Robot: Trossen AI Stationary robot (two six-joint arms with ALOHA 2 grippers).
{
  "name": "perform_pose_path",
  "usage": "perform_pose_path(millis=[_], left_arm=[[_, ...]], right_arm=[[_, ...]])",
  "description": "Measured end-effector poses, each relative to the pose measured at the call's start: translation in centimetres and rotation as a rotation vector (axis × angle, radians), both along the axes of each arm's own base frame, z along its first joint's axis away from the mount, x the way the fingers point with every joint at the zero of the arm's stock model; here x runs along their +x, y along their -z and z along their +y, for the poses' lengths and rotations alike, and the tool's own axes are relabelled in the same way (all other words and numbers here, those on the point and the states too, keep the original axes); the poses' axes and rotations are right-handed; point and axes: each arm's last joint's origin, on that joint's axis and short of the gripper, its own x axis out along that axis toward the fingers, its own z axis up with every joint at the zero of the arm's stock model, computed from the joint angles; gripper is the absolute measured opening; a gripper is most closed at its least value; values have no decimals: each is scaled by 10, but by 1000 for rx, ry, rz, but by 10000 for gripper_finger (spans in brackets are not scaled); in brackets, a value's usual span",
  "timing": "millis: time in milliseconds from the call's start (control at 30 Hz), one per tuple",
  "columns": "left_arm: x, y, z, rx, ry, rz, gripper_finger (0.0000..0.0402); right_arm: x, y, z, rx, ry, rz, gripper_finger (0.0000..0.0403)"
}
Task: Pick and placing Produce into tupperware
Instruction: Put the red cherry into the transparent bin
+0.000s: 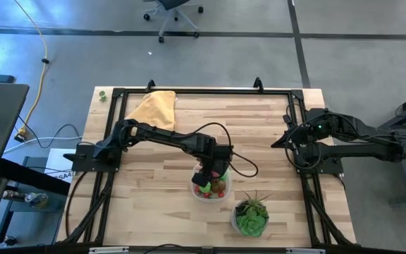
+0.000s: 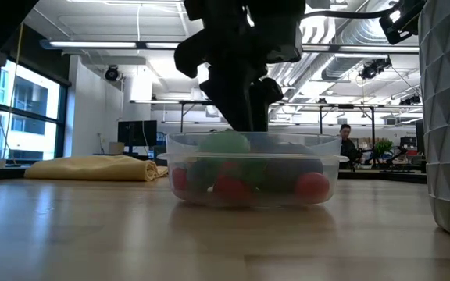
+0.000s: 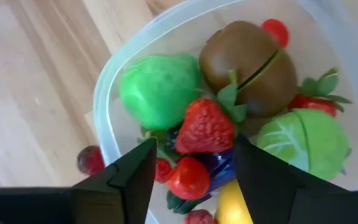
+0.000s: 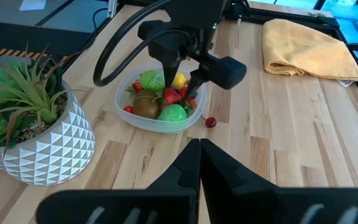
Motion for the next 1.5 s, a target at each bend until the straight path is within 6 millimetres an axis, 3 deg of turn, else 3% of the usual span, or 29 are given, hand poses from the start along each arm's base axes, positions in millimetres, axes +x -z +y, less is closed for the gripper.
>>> perform_pose_path(millis=[233,467,667,800,1000,1200,1500], left_arm=[[0,0,0,-28,0,3,228],[-2,-2,-3,-119,9,27,217],[-6,-28,1,-78,49,57,196],[-4,-52,19,-25,13,24,186],[-5,-74,71,-19,-245,-42,176],[-9,-69,117,-30,-397,-70,170],[8,-27,112,22,-143,-16,170]], right_arm=[[0,0,0,0,-1,0,0],[0,0,0,0,0,0,0],[0,0,0,0,0,0,0],[0,0,0,0,-1,0,0],[0,0,0,0,0,0,0],[0,0,0,0,0,0,0],[0,0,0,1,0,4,0]])
